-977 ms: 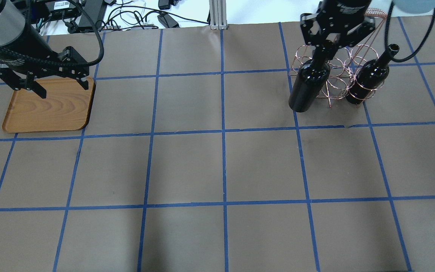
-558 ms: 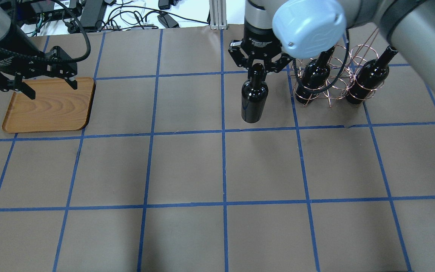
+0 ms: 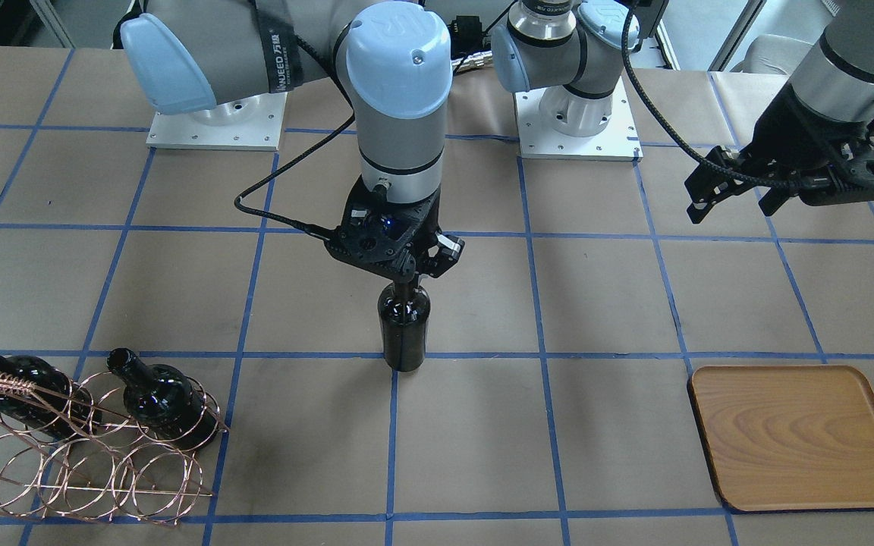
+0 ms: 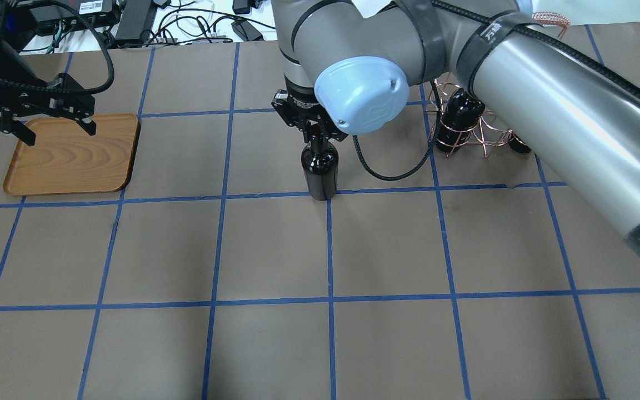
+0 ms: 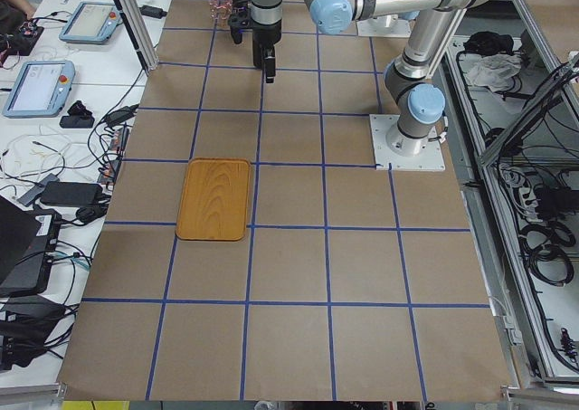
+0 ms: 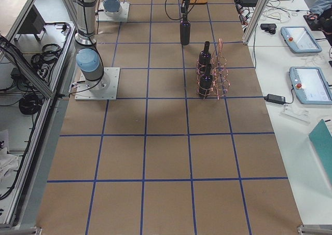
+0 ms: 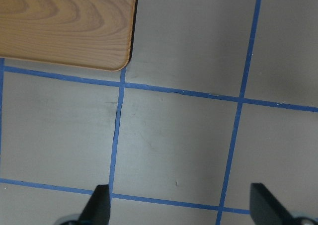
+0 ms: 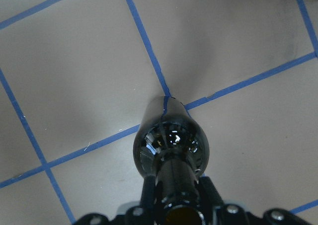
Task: Take wine from basket and place on tray
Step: 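Stand the bottle upright on the table and open the right gripper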
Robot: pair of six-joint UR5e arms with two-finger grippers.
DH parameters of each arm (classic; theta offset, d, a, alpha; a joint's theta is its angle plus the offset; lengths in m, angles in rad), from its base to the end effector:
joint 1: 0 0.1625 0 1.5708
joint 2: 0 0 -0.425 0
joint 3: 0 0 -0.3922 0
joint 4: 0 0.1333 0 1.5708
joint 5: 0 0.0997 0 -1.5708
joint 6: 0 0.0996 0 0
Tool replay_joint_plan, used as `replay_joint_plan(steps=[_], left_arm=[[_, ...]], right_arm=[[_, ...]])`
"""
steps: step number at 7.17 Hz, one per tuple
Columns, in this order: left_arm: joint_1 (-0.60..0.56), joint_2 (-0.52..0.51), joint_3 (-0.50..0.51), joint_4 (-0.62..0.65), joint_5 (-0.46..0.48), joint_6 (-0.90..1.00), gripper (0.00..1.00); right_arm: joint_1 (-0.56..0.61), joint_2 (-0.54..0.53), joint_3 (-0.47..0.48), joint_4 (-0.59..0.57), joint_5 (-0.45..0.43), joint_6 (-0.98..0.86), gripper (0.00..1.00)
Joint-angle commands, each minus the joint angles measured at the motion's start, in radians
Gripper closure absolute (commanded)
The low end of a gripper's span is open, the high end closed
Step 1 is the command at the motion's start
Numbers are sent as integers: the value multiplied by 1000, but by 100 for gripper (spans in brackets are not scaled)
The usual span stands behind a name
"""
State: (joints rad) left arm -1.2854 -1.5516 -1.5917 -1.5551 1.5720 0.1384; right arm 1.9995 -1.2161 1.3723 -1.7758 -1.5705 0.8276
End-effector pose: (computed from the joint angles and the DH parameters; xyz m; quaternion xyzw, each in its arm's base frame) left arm 0.0088 -0.5030 0.4886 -0.0734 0.9973 -0.0067 0.0021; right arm 0.3871 -0.5262 0.4054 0.1981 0.9799 -0.0197 0.0145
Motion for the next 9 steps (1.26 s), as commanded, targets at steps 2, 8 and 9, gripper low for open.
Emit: replay_joint_plan(steps=[2, 8, 9], left_arm=[[4, -1, -1, -19, 0, 3, 0], [4, -1, -1, -17, 3, 3, 0], [4, 1, -2, -29, 3, 3, 0]], right_arm=[[53, 13, -2, -5, 17, 100, 80], [65, 24, -9, -5, 30, 125, 75], [65, 24, -9, -13, 27, 110, 44]])
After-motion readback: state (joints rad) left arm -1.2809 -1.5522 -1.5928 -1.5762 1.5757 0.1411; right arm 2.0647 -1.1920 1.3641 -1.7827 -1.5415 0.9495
